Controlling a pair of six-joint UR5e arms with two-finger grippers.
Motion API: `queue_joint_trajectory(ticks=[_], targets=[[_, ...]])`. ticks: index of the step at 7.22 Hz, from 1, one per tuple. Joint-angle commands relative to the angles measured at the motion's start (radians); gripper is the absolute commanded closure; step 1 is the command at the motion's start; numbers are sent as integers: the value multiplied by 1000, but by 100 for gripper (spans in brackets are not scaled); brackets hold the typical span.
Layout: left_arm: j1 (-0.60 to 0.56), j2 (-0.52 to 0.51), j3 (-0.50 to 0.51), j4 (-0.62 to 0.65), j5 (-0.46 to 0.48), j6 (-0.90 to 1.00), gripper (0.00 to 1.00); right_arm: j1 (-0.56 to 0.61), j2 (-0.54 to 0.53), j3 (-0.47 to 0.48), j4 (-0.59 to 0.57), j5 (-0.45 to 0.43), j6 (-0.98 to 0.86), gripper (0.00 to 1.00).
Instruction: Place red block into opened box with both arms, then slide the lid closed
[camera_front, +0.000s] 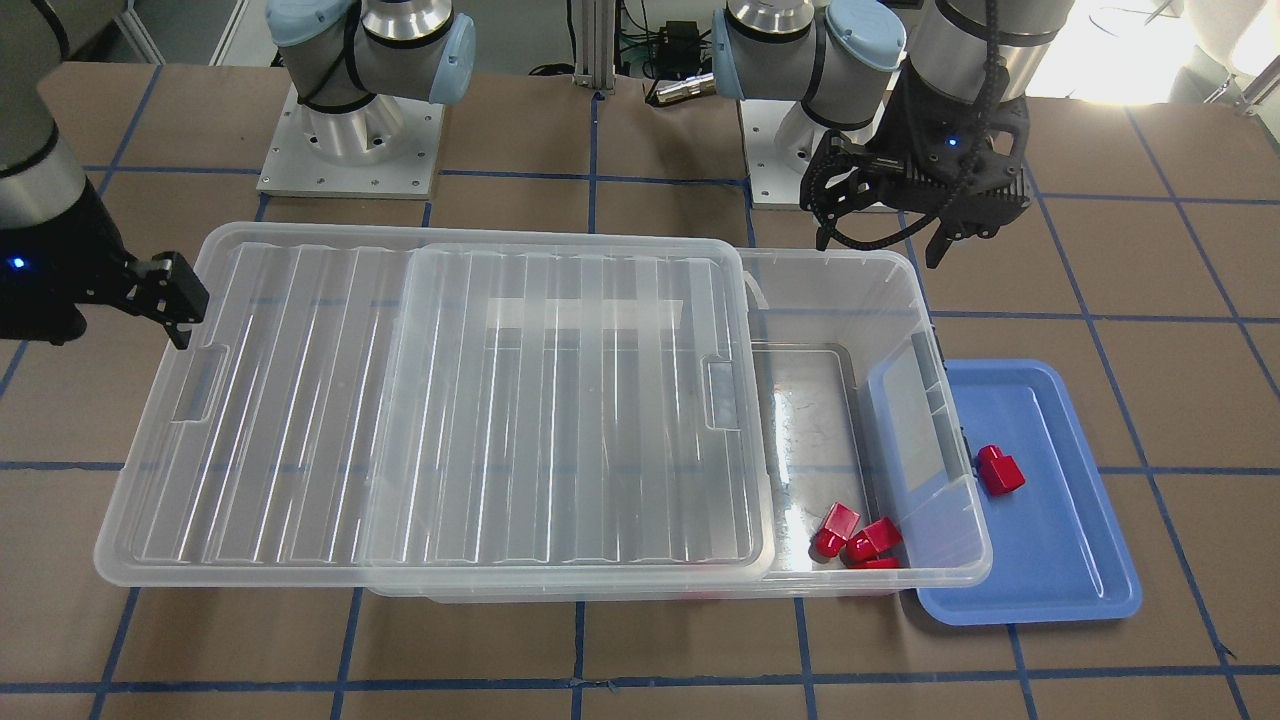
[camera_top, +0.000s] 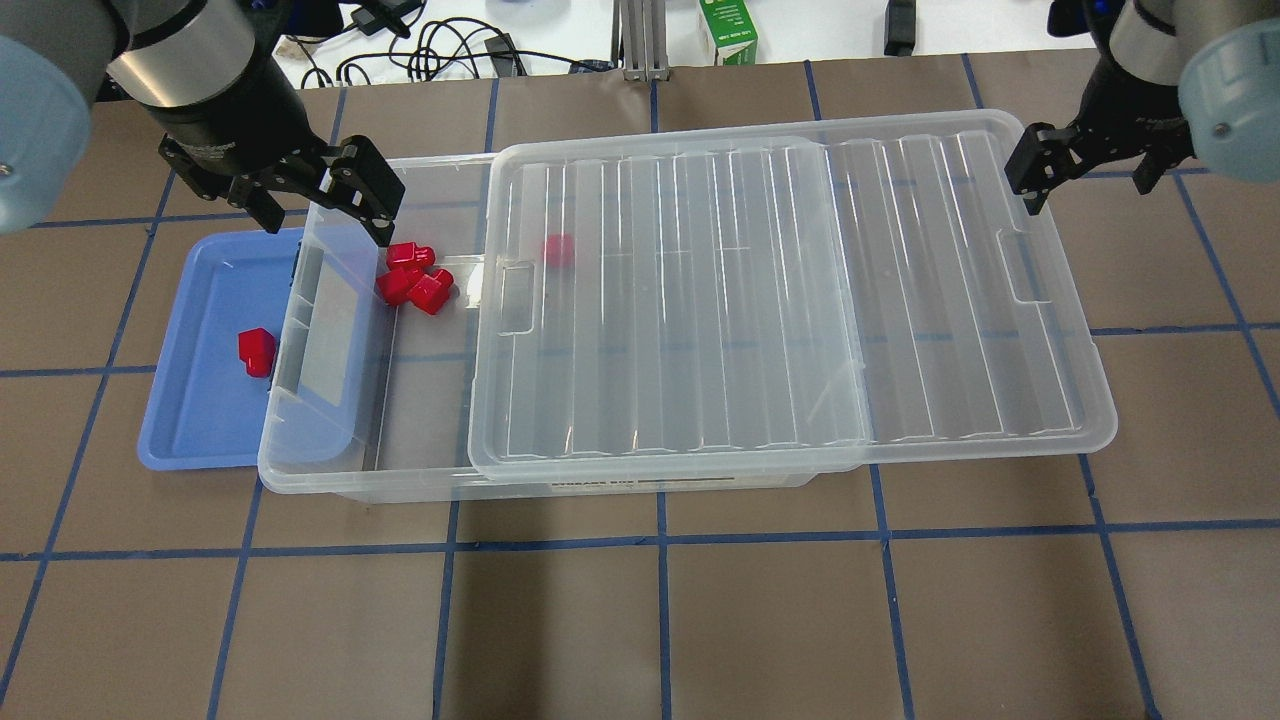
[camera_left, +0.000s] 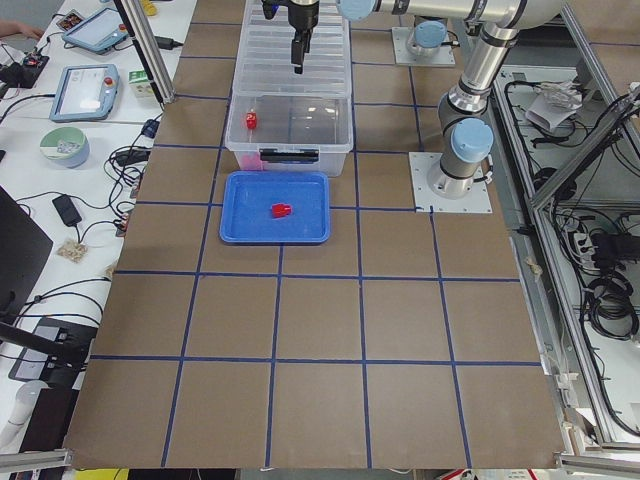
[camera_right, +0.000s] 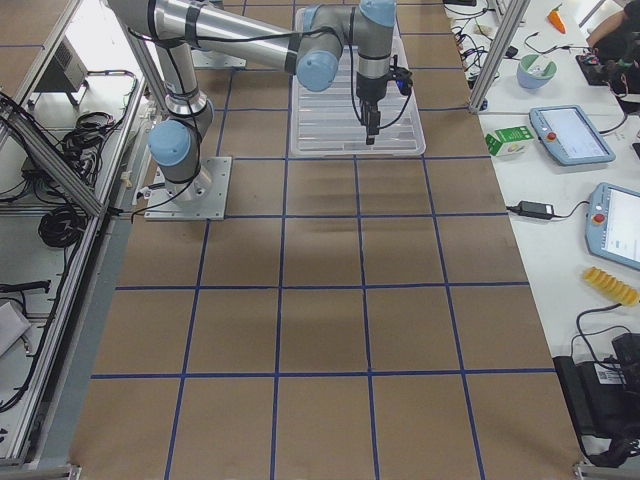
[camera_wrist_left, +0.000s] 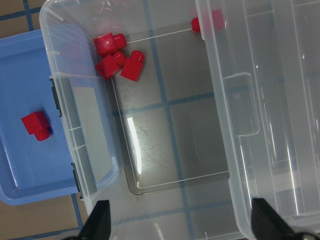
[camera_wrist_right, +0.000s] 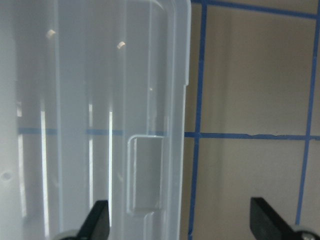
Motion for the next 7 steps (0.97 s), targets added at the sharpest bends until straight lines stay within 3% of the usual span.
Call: queue_joint_trajectory(ticks=[1, 3, 5, 7], targets=[[0, 3, 0, 0, -2, 0, 0, 9, -100, -42, 102, 207, 91, 0], [2, 5, 0, 0, 0, 0, 0, 106, -93, -51, 89, 217, 274, 0], [0, 6, 0, -2, 1, 0, 0, 137, -88, -51, 99, 122, 279, 0], [0, 6, 0, 0, 3, 0, 0, 147, -90, -50, 100, 108, 281, 0]])
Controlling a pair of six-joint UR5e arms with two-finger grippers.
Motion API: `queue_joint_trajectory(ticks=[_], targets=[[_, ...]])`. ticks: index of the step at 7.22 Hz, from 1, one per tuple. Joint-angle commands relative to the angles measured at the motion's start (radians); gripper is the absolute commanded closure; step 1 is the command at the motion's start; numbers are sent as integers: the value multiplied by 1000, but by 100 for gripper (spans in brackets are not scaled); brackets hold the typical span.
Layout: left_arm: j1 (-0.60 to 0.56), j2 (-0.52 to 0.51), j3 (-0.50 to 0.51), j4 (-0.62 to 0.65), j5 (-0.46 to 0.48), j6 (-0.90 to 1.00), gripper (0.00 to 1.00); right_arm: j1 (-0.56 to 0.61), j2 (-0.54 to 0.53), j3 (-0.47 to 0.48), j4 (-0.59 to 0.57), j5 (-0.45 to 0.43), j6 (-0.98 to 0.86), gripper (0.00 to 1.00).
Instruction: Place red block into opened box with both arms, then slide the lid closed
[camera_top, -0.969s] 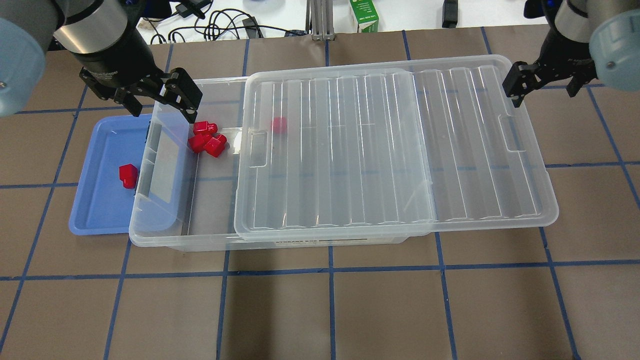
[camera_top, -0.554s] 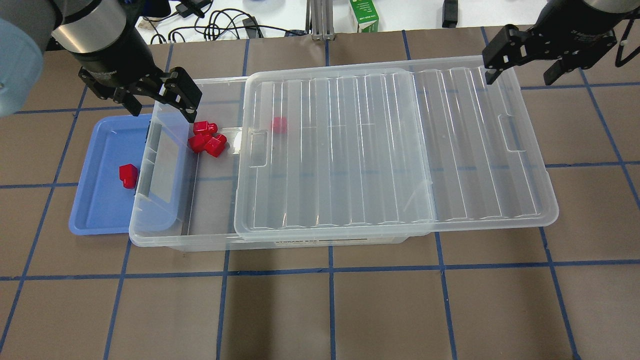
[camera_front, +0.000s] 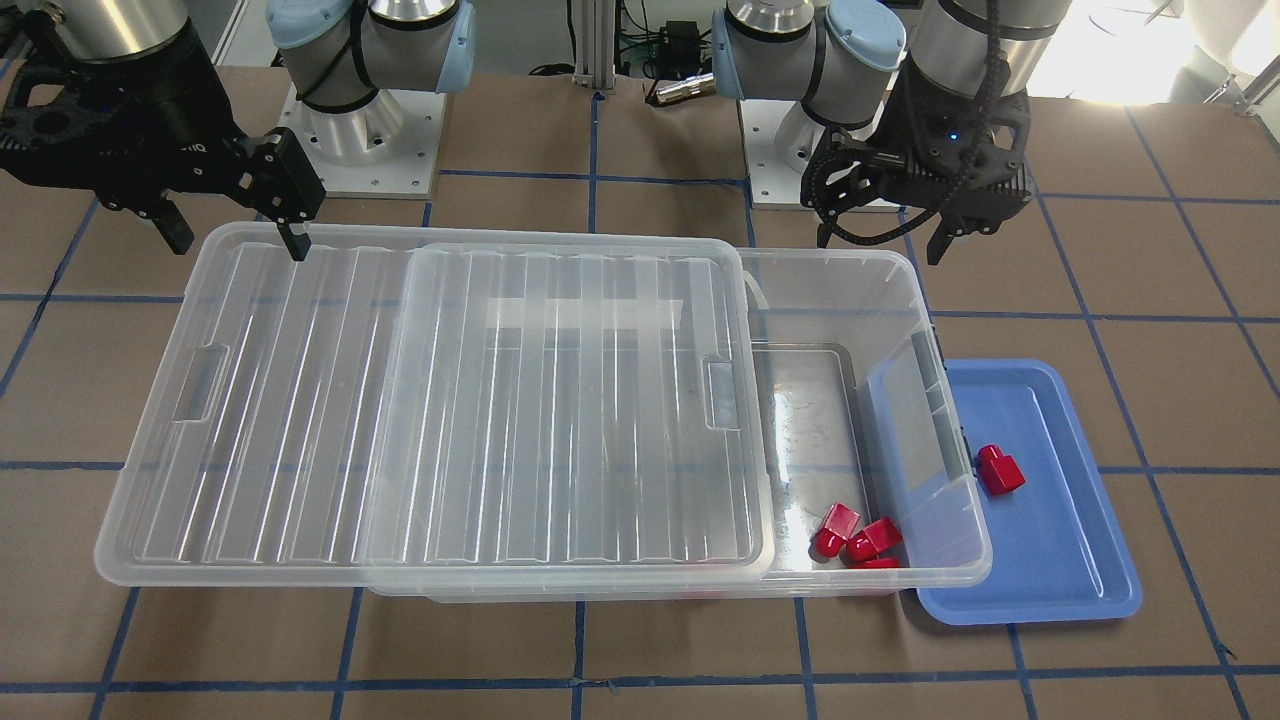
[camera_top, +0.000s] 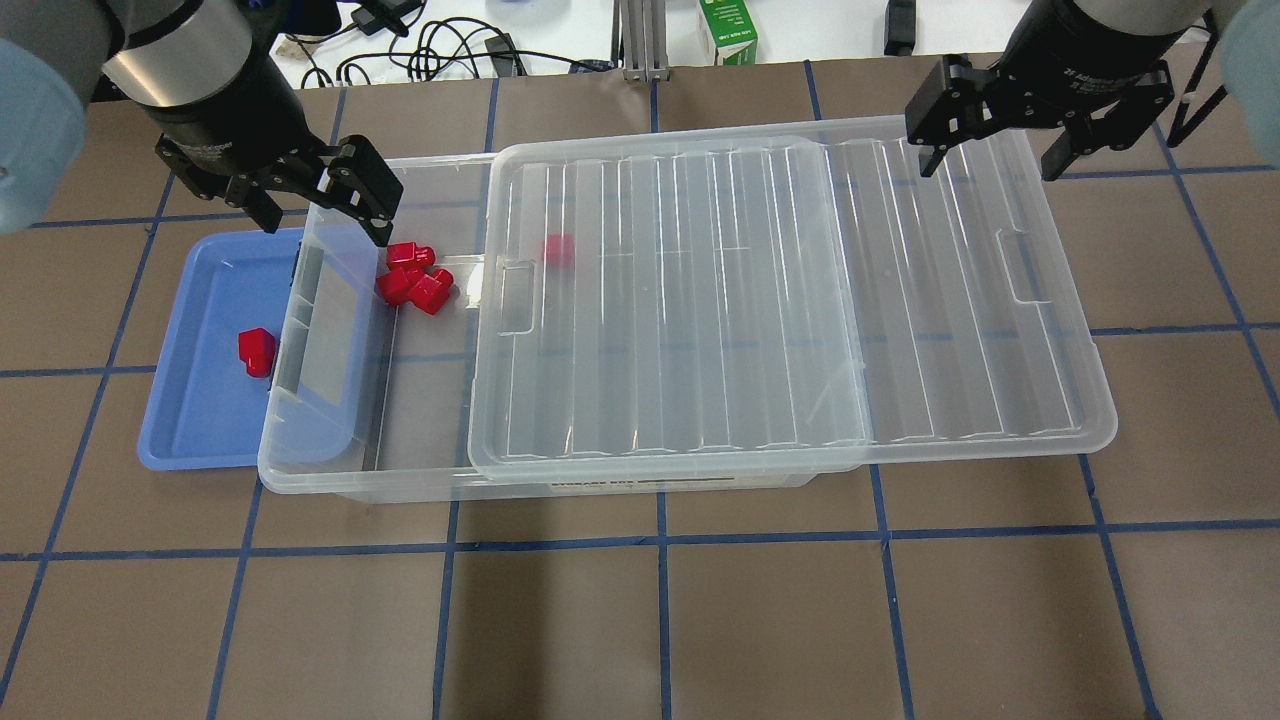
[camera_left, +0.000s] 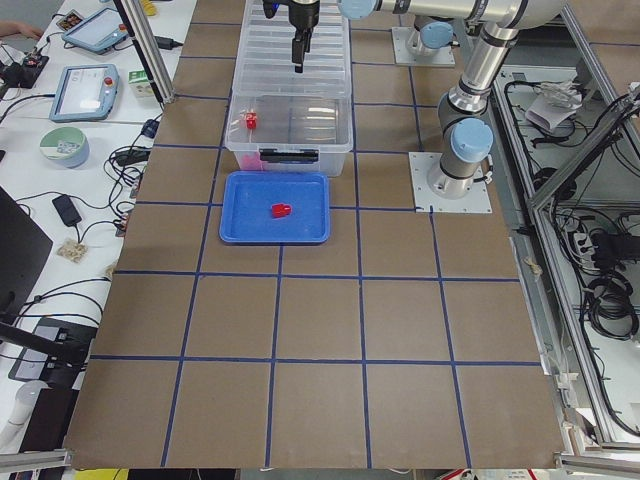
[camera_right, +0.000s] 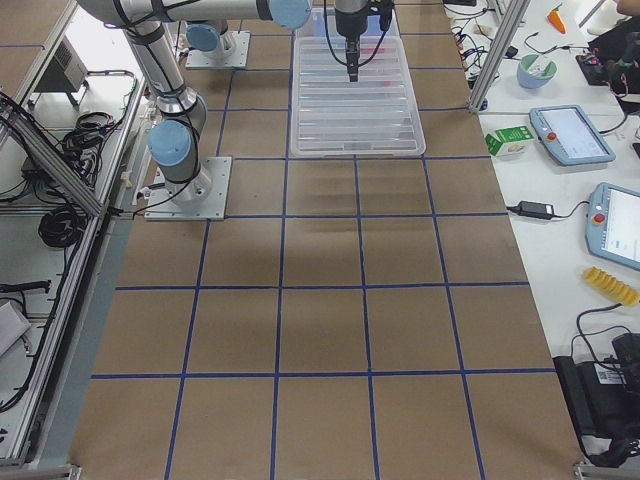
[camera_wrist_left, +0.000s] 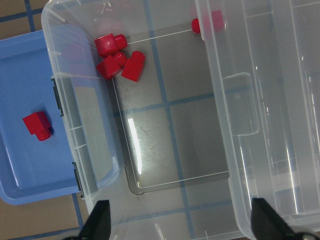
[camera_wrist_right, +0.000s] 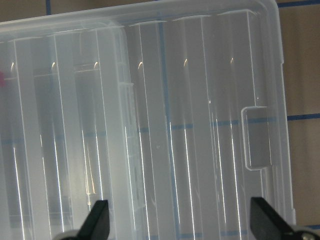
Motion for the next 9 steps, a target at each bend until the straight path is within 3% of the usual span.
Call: queue_joint_trajectory(ticks=[1, 9], targets=[[0, -8, -4, 1, -4, 0, 0, 13, 1, -1, 0, -20, 3, 0], [1, 0, 4, -10, 1, 0, 0, 13, 3, 8, 3, -42, -13, 0]])
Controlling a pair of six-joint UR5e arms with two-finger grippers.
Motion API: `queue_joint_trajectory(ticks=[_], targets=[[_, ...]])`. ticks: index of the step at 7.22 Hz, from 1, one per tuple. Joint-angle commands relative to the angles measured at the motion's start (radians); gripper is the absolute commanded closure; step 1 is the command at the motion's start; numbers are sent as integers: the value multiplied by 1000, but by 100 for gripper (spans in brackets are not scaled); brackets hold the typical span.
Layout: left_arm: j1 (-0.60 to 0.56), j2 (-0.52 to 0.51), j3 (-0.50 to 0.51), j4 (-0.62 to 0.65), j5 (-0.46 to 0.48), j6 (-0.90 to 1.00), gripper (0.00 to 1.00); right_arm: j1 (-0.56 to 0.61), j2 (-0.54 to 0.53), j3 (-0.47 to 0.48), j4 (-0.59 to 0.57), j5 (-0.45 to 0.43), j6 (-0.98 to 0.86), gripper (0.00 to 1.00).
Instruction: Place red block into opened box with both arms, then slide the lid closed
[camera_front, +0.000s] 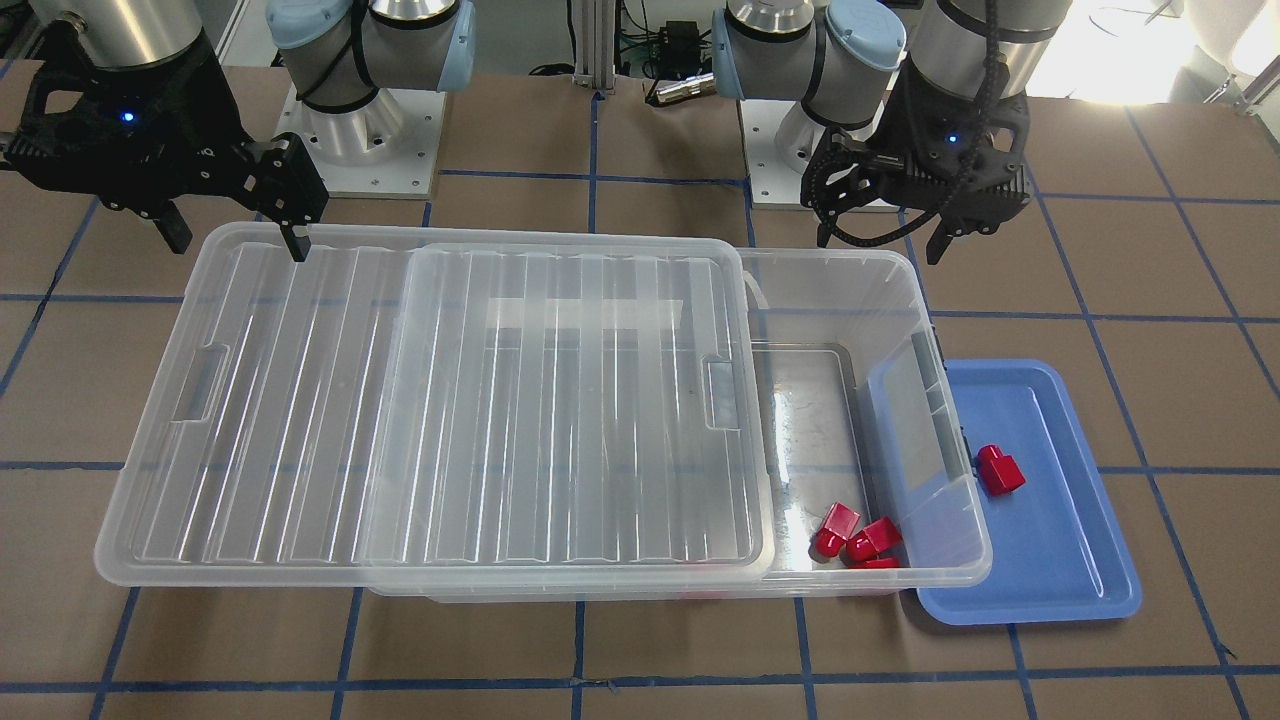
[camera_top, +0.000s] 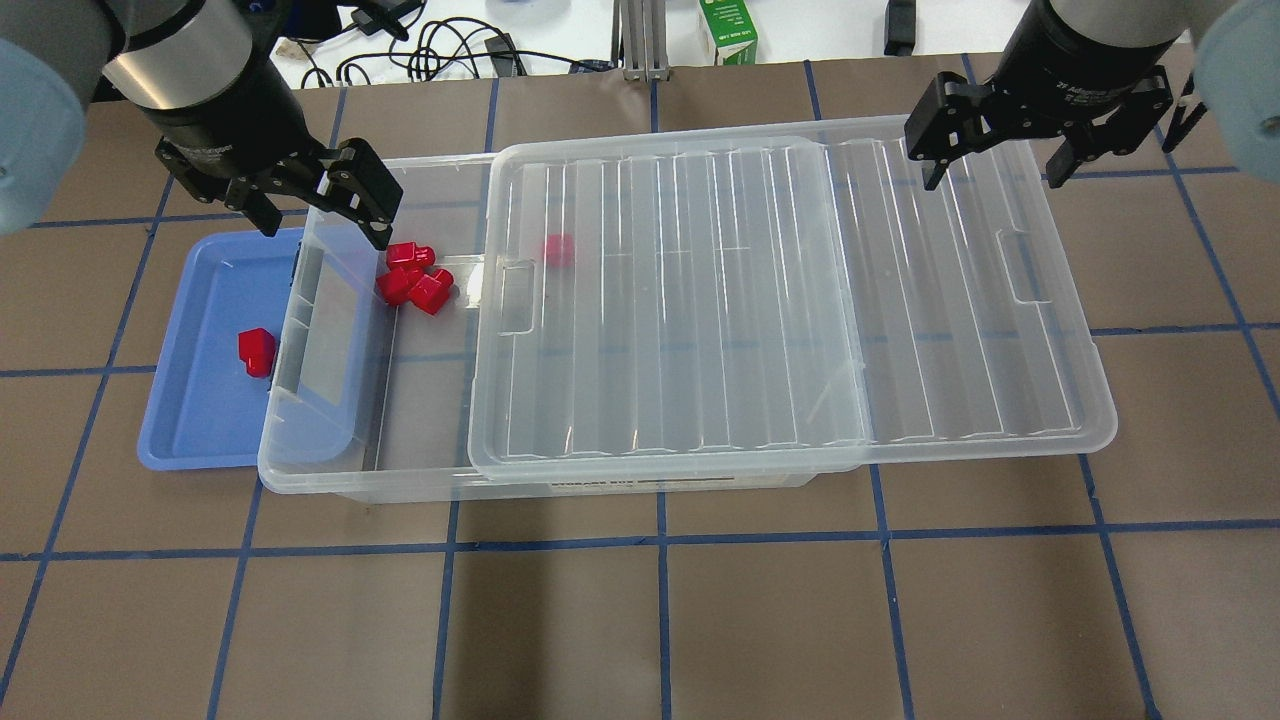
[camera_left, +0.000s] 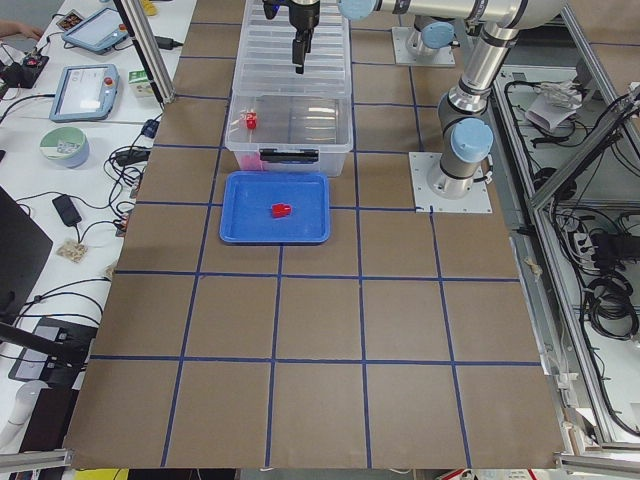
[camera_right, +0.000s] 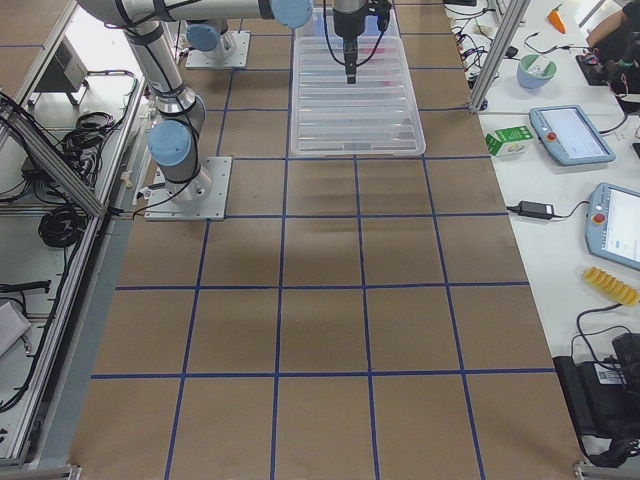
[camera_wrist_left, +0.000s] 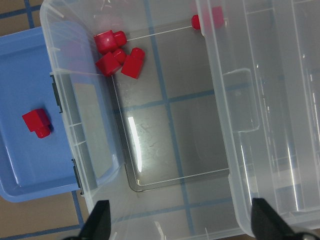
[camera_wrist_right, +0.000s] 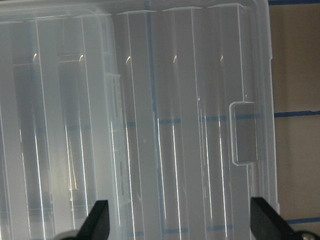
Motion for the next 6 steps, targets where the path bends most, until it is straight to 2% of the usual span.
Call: queue_joint_trajectory(ticks=[1, 2, 4, 5, 6], targets=[[4, 2, 0, -1, 0, 9, 0, 0, -1, 0, 1, 0, 0, 0], [43, 3, -3, 5, -5, 43, 0, 0, -1, 0, 1, 0, 0, 0], [312, -33, -26, 14, -22, 171, 0, 0, -1, 2, 1, 0, -2, 0], [393, -71, -27, 24, -23, 216, 0, -2, -1, 3, -1, 0, -2, 0], [424, -137, -38, 95, -20, 230, 0, 0, -1, 3, 1, 0, -2, 0]])
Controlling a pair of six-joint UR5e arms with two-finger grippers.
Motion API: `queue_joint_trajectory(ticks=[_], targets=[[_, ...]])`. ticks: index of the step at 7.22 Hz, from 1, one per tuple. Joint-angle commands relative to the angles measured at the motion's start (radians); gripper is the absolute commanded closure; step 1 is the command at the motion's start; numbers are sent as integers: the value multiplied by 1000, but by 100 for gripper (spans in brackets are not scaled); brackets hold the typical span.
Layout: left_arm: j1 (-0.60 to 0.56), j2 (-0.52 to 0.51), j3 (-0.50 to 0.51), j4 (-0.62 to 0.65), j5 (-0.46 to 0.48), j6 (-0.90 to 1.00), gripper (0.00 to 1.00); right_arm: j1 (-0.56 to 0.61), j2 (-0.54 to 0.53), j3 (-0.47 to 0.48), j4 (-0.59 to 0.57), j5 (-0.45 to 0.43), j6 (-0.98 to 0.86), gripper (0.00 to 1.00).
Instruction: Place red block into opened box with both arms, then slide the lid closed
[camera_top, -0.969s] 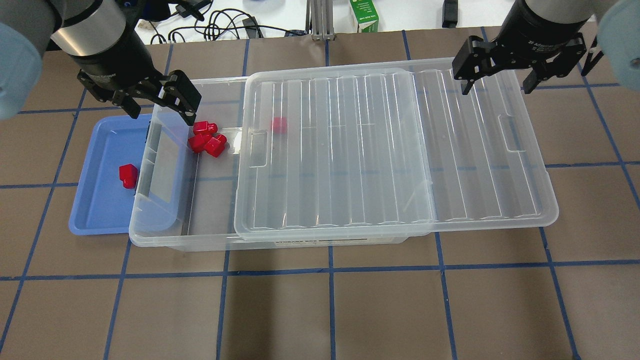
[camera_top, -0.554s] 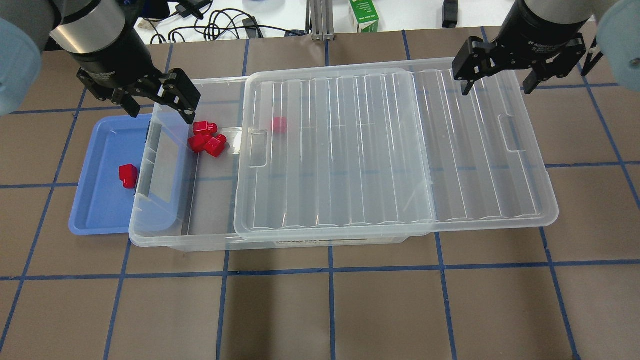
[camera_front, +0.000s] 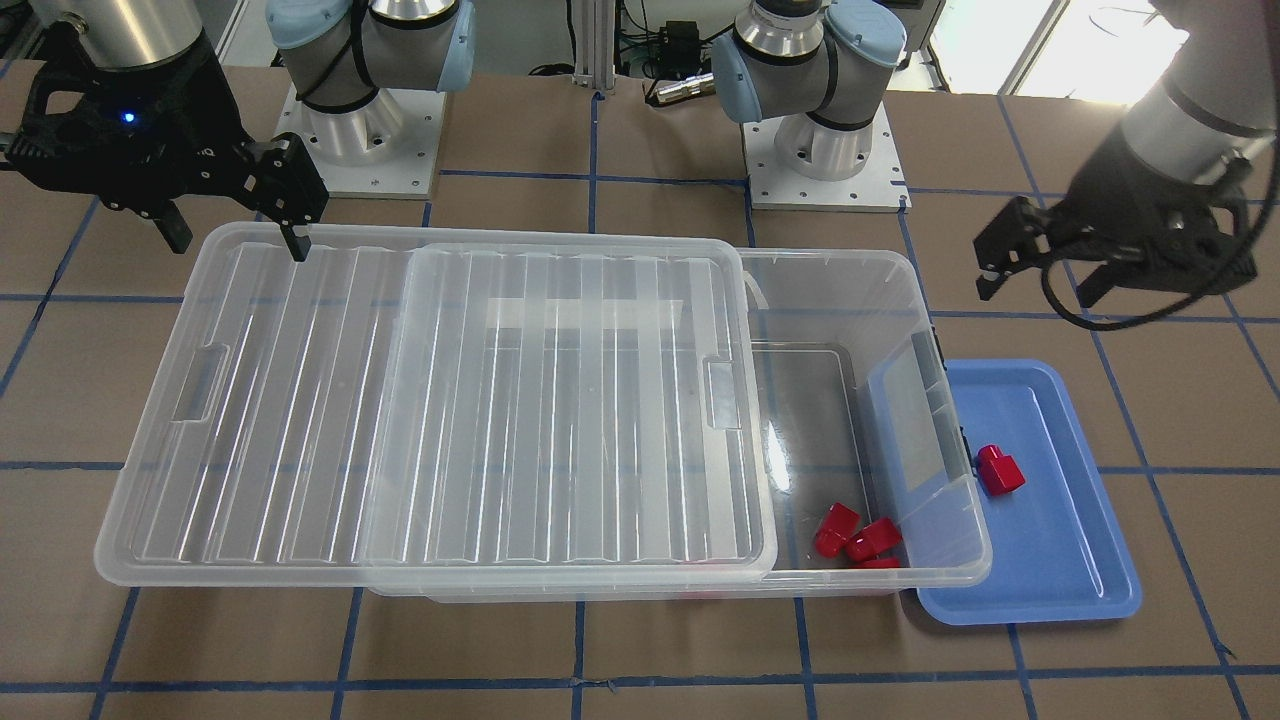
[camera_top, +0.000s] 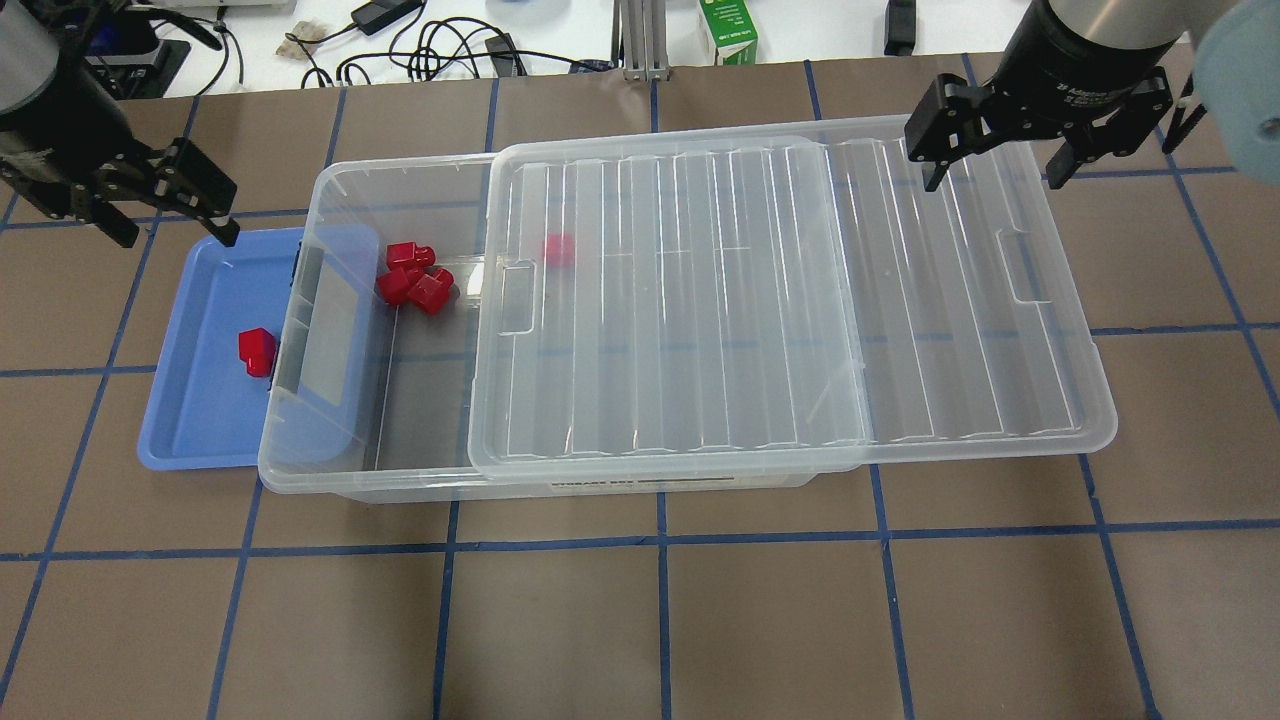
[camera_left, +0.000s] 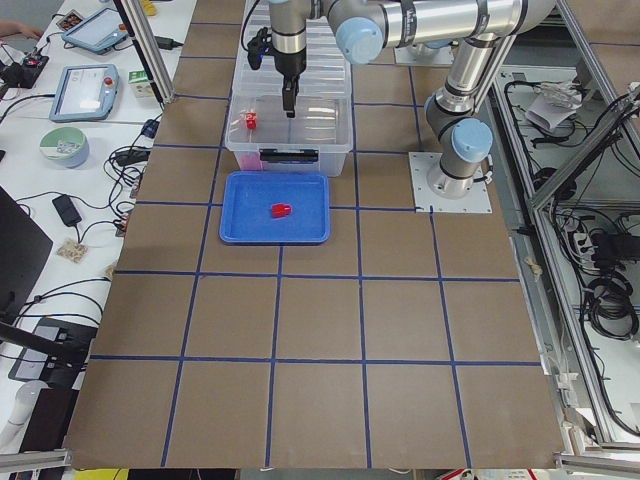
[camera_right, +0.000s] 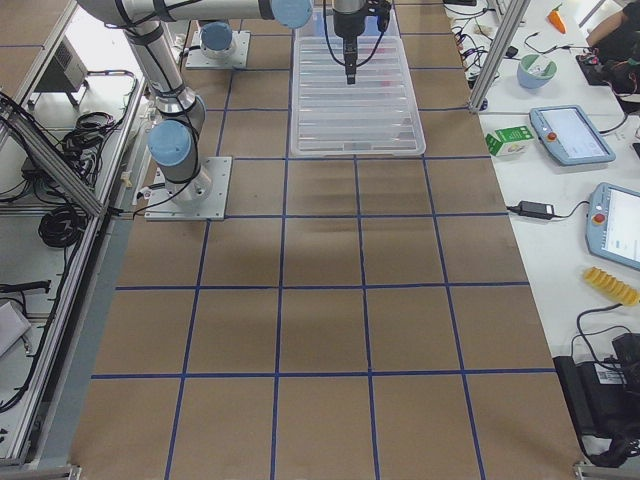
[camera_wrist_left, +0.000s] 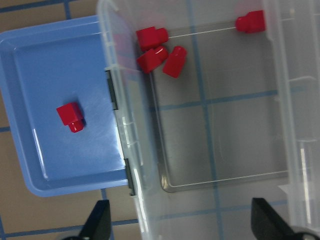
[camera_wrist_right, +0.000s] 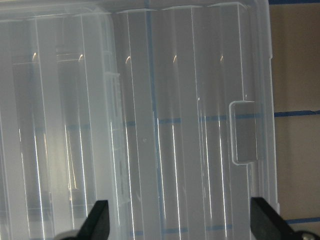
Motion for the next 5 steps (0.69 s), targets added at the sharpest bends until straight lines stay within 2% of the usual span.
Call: queue_joint_trajectory(ticks=[1, 2, 3, 5], targets=[[80, -132, -60, 195, 1, 37, 0, -1, 1, 1, -1, 0, 0, 0], [108, -175, -117, 315, -2, 49, 0, 0, 0, 1, 1, 0, 0, 0], [151, -203, -165, 342, -2, 46, 0, 0, 0, 1, 1, 0, 1, 0], [157, -241, -255, 492, -29, 34, 0, -1, 0, 2, 1, 0, 1, 0]])
